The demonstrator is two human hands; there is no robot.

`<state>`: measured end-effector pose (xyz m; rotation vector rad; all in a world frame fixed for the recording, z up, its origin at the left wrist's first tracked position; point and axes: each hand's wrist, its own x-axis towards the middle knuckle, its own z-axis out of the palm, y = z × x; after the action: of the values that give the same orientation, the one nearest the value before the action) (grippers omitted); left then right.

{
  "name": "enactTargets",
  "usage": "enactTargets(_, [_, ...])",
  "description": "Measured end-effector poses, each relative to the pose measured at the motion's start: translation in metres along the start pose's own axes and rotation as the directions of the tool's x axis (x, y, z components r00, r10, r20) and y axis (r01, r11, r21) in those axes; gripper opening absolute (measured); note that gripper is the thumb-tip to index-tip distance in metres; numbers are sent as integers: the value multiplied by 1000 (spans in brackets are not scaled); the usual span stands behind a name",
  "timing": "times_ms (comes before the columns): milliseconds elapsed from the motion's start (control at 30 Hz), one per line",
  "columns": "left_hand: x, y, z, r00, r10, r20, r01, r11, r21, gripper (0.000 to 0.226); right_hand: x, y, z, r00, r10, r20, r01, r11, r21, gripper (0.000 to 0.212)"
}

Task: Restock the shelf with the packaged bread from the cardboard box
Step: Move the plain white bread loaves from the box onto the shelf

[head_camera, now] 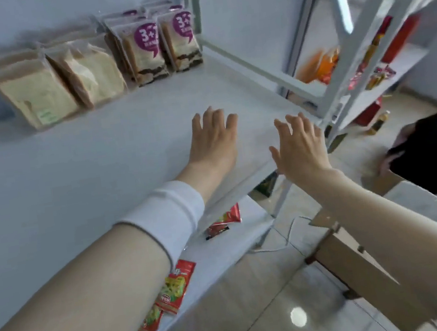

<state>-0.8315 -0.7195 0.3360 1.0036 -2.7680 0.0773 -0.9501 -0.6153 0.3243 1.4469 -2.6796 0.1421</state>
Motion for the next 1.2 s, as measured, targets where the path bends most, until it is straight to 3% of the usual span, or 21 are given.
enactTargets(167, [6,190,46,948,313,63,-308,948,-76,37,-79,157,19,951,288,116,-280,957,-76,54])
enactTargets(267, [-10,290,95,889,397,230,-369,917,-154,37,-144,243,58,858,452,243,-446,891,-82,52])
enactTargets(367, [-26,358,144,796,464,389,-439,885,-158,43,-197,303,95,719,582,380,-593,799,-102,46])
enactTargets(467, [-25,402,185,723,480,498,-459,871,-173,43,-224,348,128,599,647,472,-676,724,-135,46])
enactTargets(567, [-7,437,227,661,496,563,-471,858,-203,41,-227,381,163,539,660,524,-681,707,-191,45])
enactTargets(767, [37,489,311,496,511,702,-515,824,-236,35,-219,409,234,344,648,680,-784,597,-172,52])
enactTargets(867, [56,510,356,428,482,764,-475,840,-264,41,-210,419,270,302,662,686,-862,497,-101,56])
enactTargets(933, [67,529,403,394,432,811,-355,886,-299,45,-201,435,309,305,684,662,-899,437,-38,61])
enactTargets(1033, [78,560,492,371,344,862,-127,939,-320,51,-187,461,392,249,597,762,-944,325,54,65])
enactTargets(1133, [87,584,573,435,279,856,-14,953,-304,59,-175,481,471,223,565,795,-966,238,102,69])
enactTargets(1200, [93,592,611,521,242,818,-27,963,-268,63,-166,487,508,193,544,816,-975,201,96,73])
